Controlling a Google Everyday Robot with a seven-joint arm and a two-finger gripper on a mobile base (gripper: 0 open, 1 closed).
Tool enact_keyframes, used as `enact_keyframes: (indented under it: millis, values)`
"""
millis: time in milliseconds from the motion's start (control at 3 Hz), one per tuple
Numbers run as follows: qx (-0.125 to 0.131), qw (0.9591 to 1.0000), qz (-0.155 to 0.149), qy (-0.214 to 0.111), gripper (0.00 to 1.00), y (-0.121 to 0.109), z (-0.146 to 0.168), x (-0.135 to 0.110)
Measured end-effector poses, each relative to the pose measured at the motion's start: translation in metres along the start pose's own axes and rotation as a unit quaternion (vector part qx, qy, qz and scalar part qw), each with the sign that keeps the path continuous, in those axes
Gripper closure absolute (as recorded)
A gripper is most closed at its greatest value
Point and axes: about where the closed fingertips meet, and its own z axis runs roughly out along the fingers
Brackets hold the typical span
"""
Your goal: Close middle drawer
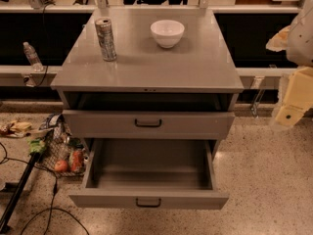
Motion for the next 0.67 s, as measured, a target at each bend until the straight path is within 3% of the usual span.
enact_keyframes:
  millis: [333,667]
  values:
    - [0.000,1.0000,0.000,0.000,0.00,0.0000,0.0000,0.0000]
    - [0.009,0.9999,0.000,-0.014,0.15,0.0034,0.0043,-0.0001]
